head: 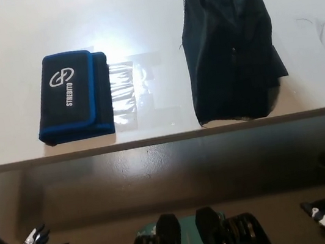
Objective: Use both hands to pick up the lunch bag on the right hand side and smoothly move it near the note book on the left hand side
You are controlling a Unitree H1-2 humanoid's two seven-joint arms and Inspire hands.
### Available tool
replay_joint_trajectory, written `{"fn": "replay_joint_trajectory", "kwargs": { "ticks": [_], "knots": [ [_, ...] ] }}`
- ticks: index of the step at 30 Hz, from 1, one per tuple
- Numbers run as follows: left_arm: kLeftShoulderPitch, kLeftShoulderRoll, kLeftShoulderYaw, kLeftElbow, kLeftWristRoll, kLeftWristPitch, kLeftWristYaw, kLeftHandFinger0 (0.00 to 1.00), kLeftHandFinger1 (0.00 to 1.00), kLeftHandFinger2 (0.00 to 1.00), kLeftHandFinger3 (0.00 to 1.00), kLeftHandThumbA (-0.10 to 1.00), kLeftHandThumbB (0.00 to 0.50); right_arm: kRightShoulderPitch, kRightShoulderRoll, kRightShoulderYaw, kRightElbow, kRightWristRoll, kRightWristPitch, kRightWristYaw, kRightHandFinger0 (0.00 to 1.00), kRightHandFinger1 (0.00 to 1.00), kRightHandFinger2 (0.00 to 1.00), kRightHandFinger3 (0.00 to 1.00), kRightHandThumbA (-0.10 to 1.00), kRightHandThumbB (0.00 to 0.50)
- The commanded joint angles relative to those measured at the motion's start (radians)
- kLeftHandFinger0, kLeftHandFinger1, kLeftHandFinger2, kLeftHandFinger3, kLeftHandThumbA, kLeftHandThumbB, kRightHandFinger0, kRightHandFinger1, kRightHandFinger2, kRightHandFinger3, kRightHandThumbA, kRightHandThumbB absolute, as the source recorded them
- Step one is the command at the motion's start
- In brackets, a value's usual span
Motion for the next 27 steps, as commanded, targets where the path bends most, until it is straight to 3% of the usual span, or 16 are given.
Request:
{"fn": "replay_joint_trajectory", "kwargs": {
  "ticks": [1,5,7,9,11,13,14,16,17,18,21,27],
  "knots": [
    [0.007,0.02,0.006,-0.123,-0.004,-0.104,-0.016,1.0,1.0,1.0,1.0,1.0,0.285,0.006,0.014,-0.036,-0.129,0.063,-0.091,-0.024,0.85,0.85,0.98,1.0,0.75,0.127],
    [-0.011,0.007,0.0,-0.185,-0.012,-0.115,-0.017,1.0,1.0,1.0,1.0,1.0,0.266,-0.001,0.02,-0.049,-0.19,0.048,-0.075,-0.033,0.83,0.85,0.98,1.0,0.83,0.132],
    [-0.038,0.004,-0.007,-0.225,-0.02,-0.107,-0.023,1.0,1.0,1.0,1.0,1.0,0.268,-0.007,0.019,-0.054,-0.233,0.055,-0.039,-0.037,0.87,0.9,1.0,1.0,0.9,0.17],
    [-0.064,0.002,-0.015,-0.249,-0.036,-0.09,-0.031,1.0,1.0,1.0,1.0,1.0,0.28,-0.018,0.01,-0.055,-0.251,0.069,-0.023,-0.031,1.0,1.0,1.0,1.0,0.99,0.204],
    [-0.104,0.004,-0.031,-0.28,-0.059,-0.06,-0.049,1.0,1.0,1.0,1.0,1.0,0.31,-0.032,-0.021,-0.053,-0.284,0.093,0.04,-0.013,1.0,1.0,1.0,1.0,1.0,0.334],
    [-0.133,0.01,-0.047,-0.294,-0.088,-0.039,-0.069,1.0,1.0,1.0,1.0,1.0,0.314,-0.044,-0.037,-0.055,-0.291,0.096,0.06,-0.008,1.0,1.0,1.0,1.0,1.0,0.374],
    [-0.16,0.015,-0.058,-0.305,-0.097,-0.008,-0.082,1.0,1.0,1.0,1.0,1.0,0.357,-0.055,-0.045,-0.058,-0.3,0.109,0.085,-0.01,1.0,1.0,1.0,1.0,1.0,0.431],
    [-0.189,0.019,-0.07,-0.315,-0.107,0.027,-0.093,1.0,1.0,1.0,1.0,1.0,0.379,-0.069,-0.058,-0.06,-0.311,0.143,0.123,-0.009,1.0,1.0,1.0,1.0,1.0,0.459],
    [-0.211,0.016,-0.079,-0.321,-0.1,0.047,-0.095,1.0,1.0,1.0,1.0,1.0,0.423,-0.082,-0.072,-0.063,-0.317,0.169,0.154,-0.006,1.0,1.0,1.0,1.0,1.0,0.496],
    [-0.247,0.011,-0.09,-0.32,-0.097,0.071,-0.1,1.0,1.0,1.0,1.0,1.0,0.459,-0.108,-0.092,-0.067,-0.315,0.19,0.179,0.0,1.0,1.0,1.0,1.0,1.0,0.5],
    [-0.315,-0.001,-0.103,-0.312,-0.108,0.141,-0.103,1.0,1.0,1.0,1.0,1.0,0.492,-0.156,-0.123,-0.078,-0.302,0.211,0.213,0.004,1.0,1.0,1.0,1.0,1.0,0.5],
    [-0.459,-0.012,-0.13,-0.279,-0.134,0.256,-0.127,1.0,1.0,1.0,1.0,1.0,0.49,-0.265,-0.147,-0.107,-0.216,0.307,0.251,0.018,1.0,1.0,1.0,1.0,1.0,0.468]
  ]
}}
